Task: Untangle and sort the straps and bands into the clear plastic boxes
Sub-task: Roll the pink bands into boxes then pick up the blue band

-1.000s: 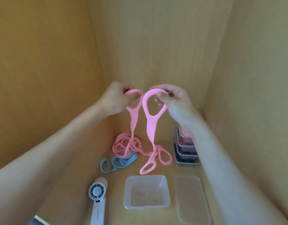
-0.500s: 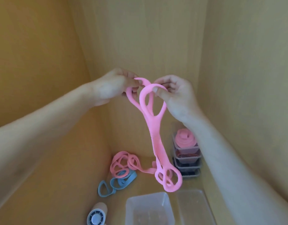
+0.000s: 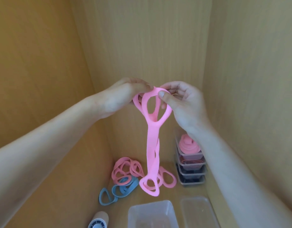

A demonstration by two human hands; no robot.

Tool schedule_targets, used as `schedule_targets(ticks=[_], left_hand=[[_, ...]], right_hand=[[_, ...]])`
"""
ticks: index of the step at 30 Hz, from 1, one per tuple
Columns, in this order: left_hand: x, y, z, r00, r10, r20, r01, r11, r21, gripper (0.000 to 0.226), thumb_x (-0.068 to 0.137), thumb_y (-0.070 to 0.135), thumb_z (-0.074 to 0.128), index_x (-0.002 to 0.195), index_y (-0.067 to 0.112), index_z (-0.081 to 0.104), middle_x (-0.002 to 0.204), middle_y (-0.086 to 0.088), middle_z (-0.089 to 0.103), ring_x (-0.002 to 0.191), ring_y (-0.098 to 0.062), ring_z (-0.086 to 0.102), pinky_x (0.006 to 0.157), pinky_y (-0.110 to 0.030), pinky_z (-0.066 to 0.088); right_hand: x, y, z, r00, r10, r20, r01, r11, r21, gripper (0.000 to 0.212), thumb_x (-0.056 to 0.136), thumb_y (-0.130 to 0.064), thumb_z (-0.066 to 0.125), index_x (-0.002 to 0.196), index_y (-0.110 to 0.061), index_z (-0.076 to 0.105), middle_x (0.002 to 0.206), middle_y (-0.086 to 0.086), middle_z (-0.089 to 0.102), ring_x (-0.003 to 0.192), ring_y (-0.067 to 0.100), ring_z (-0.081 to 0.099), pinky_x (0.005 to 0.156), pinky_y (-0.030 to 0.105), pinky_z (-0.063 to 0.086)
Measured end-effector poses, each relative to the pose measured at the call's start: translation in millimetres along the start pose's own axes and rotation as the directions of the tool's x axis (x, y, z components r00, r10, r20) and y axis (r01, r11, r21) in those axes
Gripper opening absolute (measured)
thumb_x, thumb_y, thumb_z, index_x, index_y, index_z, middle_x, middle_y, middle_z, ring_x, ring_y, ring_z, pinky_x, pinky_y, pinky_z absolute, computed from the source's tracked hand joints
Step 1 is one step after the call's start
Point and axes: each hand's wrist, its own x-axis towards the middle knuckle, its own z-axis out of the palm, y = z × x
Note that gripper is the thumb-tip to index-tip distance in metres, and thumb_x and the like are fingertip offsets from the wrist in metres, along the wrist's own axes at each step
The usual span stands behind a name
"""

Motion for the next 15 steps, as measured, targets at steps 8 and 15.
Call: schedule_targets(ticks=[8, 15], left_hand=[[1.6, -3.2, 1.1, 0.984, -0.013, -0.175, 0.008, 0.999, -0.034, 0.036, 0.08, 0.046, 0.051, 0.097, 0.022, 0.071, 0.093, -0.004, 0.061, 0.083, -0.021, 0.061, 0.082, -0.034, 0.049], [7.3, -5.3, -2.2, 0.968, -0.048, -0.245, 0.034, 0.998, -0.061, 0.04, 0.083, 0.044, 0.051, 0.108, 0.018, 0.067, 0.09, 0.003, 0.054, 0.083, -0.015, 0.056, 0.071, -0.024, 0.045]], right_hand=[[-7.3, -6.2, 1.5, 0.997, 0.038, 0.07, -0.042, 0.998, 0.053, 0.009, 0.089, -0.001, 0.071, 0.094, -0.008, 0.071, 0.093, 0.019, 0.072, 0.061, 0.014, 0.065, 0.062, 0.027, 0.053], [-10.8, -12.5, 1.3, 0.991, 0.036, 0.131, -0.048, 0.995, 0.091, 0.009, 0.089, 0.0, 0.07, 0.093, -0.008, 0.07, 0.084, 0.01, 0.072, 0.054, 0.016, 0.062, 0.056, 0.027, 0.051]])
